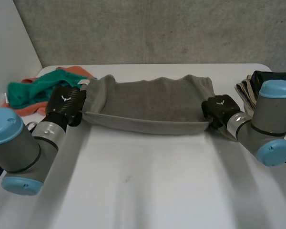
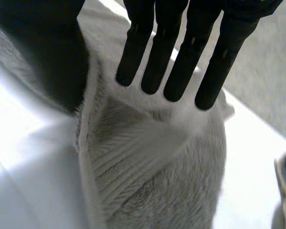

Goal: Fold the laundry.

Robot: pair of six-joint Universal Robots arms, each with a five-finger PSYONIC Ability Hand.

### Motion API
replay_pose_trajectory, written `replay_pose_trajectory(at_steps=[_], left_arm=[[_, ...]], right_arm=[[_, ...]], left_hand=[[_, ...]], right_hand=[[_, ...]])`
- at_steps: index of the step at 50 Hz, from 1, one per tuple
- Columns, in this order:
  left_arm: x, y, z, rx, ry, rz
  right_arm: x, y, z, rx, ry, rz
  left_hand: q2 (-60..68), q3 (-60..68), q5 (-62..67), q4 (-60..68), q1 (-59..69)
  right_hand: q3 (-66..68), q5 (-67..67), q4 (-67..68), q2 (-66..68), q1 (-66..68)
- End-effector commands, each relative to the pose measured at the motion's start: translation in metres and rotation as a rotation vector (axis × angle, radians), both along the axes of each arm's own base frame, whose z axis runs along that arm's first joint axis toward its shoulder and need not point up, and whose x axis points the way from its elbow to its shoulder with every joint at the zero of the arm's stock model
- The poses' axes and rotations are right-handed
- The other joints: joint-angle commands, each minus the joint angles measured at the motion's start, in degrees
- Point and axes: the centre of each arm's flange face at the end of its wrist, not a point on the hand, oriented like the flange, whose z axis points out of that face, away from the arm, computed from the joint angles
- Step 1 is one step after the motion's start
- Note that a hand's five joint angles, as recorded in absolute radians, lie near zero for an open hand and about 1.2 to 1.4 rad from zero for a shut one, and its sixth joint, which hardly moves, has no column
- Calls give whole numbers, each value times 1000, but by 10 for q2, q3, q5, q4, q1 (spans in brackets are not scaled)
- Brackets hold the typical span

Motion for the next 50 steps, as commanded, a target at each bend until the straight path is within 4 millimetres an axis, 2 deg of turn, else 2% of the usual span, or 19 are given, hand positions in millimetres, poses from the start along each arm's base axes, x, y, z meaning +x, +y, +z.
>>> replay_pose_trajectory(at_steps=[1,5,8,10,12,15,18,22,23,26,31,34,36,40,44,45,47,48,50], left_arm=[[12,-12,4,33,-6,68],[14,-10,1,71,-17,71],[14,-8,-1,94,-23,67],[14,-5,-3,109,-30,62],[15,-1,-5,130,-39,62],[17,6,-7,161,-55,60],[21,21,-10,225,-93,56],[26,49,-5,292,-176,28],[29,62,-2,319,-220,11],[35,82,2,367,-292,-17],[47,132,8,522,-454,-93],[51,154,11,612,-534,-143],[52,161,11,648,-565,-167],[45,149,15,574,-586,-192],[31,113,10,444,-576,-175],[25,95,8,388,-568,-151],[19,77,7,329,-560,-126],[14,58,8,262,-548,-100],[7,39,7,206,-536,-82]], right_arm=[[-22,-10,-2,58,-55,-164],[-33,-9,-5,120,-50,-200],[-38,-8,-6,148,-39,-209],[-40,-8,-8,151,-30,-214],[-42,-10,-7,135,-17,-216],[-44,-7,-1,115,20,-195],[-46,-4,14,68,51,-173],[-56,10,35,23,168,-114],[-63,20,39,26,250,-79],[-74,37,44,54,379,-32],[-99,86,51,204,652,132],[-103,98,59,210,697,172],[-101,98,60,196,684,166],[-94,89,59,150,656,150],[-85,64,57,78,596,92],[-81,53,59,47,561,52],[-76,42,60,13,530,21],[-72,32,60,-19,496,-7],[-68,21,60,-56,465,-28]], left_hand=[[114,116,136,111,136],[114,116,136,111,136],[114,116,136,111,136],[114,116,136,111,136],[114,116,136,111,136],[114,116,136,111,136],[114,116,136,111,136],[114,116,136,111,136],[114,116,136,111,136],[114,116,136,111,136],[114,116,136,111,136],[114,116,136,111,136],[114,116,136,111,136],[114,116,136,111,136],[114,116,136,111,136],[114,116,136,111,136],[114,116,136,111,136],[114,116,136,111,136],[114,116,136,111,136]], right_hand=[[-80,-82,-81,-77,-79],[-72,-73,-73,-68,-71],[-8,-10,-9,-5,-7],[123,121,122,126,124],[331,329,330,334,332],[332,331,331,336,333],[332,331,331,336,333],[332,331,331,336,333],[332,331,331,336,333],[332,331,331,336,333],[332,331,331,336,333],[332,331,331,336,333],[332,331,331,336,333],[332,331,331,336,333],[332,331,331,336,333],[332,331,331,336,333],[332,331,331,336,333],[332,331,331,336,333],[332,331,331,336,333]])
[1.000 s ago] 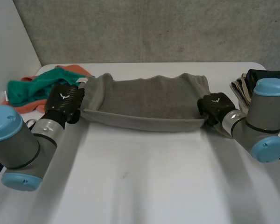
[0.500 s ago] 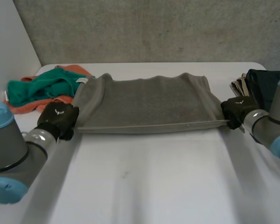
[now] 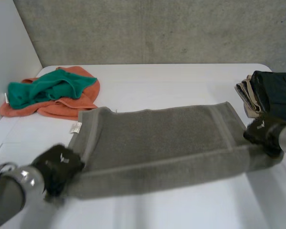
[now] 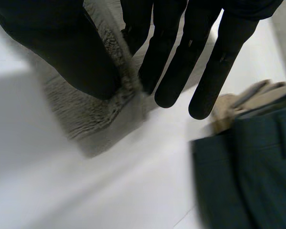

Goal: Fold the laundry.

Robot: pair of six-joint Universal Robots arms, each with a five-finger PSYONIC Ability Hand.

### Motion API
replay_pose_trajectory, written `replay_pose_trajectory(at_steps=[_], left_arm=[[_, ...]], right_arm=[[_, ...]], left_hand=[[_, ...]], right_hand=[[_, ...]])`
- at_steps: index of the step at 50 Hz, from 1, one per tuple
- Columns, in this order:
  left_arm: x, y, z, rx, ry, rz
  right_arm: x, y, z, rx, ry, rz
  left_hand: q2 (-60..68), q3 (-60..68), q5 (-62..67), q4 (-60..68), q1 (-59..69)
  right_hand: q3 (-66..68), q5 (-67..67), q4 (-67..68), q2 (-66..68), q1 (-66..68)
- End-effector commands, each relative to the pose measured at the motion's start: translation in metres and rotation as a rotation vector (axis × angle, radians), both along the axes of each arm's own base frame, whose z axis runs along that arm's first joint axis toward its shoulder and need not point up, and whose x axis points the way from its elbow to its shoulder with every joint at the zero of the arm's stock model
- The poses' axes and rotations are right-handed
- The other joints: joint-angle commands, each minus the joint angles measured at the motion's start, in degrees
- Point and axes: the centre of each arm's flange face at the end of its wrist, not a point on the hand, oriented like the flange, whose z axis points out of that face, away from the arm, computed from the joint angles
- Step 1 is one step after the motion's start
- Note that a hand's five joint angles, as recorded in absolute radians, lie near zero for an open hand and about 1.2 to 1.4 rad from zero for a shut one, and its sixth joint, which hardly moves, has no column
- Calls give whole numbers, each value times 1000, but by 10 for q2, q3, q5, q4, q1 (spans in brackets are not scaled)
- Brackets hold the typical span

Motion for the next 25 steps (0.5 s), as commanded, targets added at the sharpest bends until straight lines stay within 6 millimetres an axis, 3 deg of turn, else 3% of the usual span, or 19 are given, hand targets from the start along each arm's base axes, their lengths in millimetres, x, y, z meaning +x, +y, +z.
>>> replay_pose_trajectory(at_steps=[1,2,6,10,20,21,23,24,25], left_arm=[[-28,-82,-4,-280,62,24],[-35,-99,-6,-334,78,24],[-50,-139,-12,-430,115,30],[-62,-164,-22,-455,127,27],[-79,-201,-46,-496,141,41],[-81,-201,-50,-490,148,36],[-83,-200,-53,-478,159,32],[-86,-198,-53,-476,169,27],[-90,-194,-53,-467,184,18]], right_arm=[[21,-48,0,-174,-153,-75],[27,-58,-2,-212,-183,-77],[42,-80,-10,-291,-235,-86],[57,-96,-27,-342,-244,-92],[76,-132,-44,-555,-239,-109],[78,-133,-48,-567,-233,-108],[81,-133,-54,-565,-219,-111],[82,-133,-57,-562,-211,-113],[84,-132,-60,-559,-199,-120]], left_hand=[[114,116,136,110,136],[114,116,136,110,136],[114,116,136,110,136],[114,116,136,110,136],[114,116,136,110,136],[71,73,93,67,93],[-301,-299,-278,-304,-279],[-515,-512,-492,-518,-493],[-586,-584,-564,-590,-564]], right_hand=[[120,115,115,124,150],[120,115,115,124,150],[120,115,115,124,150],[120,115,115,124,150],[120,115,115,124,150],[49,45,45,53,80],[-430,-434,-435,-426,-399],[-580,-585,-585,-576,-550],[-580,-585,-585,-576,-550]])
